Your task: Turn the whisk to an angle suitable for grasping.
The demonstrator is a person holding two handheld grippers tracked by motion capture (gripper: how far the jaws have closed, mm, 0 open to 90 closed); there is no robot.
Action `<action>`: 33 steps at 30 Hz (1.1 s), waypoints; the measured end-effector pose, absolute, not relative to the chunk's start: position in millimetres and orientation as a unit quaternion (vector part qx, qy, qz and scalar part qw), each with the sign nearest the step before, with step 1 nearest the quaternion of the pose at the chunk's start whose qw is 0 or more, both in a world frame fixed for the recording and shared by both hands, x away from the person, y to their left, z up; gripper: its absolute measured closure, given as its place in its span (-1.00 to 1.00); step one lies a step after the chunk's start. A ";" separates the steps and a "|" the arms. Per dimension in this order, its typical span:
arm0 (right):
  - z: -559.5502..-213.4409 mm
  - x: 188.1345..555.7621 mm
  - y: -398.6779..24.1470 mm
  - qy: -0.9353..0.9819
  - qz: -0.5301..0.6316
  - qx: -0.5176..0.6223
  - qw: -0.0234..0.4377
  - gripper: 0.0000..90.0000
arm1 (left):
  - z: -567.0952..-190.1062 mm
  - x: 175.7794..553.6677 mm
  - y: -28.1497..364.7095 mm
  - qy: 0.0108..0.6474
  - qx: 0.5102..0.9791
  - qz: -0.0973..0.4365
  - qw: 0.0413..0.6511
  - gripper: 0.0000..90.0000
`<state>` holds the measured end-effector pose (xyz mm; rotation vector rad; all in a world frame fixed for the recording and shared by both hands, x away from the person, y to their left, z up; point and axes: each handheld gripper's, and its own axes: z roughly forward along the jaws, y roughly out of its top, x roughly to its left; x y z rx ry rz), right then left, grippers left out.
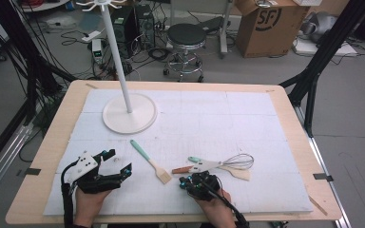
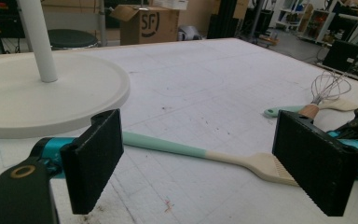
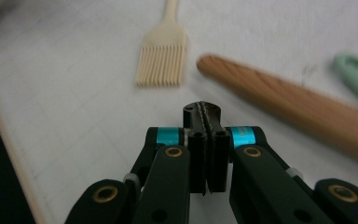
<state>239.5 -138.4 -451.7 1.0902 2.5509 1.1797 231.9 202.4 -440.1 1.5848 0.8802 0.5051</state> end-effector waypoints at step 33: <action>-442.6 284.6 -152.2 0.804 0.390 0.409 0.186 1.00 | -440.6 232.9 205.1 0.382 0.678 0.219 0.588 -0.62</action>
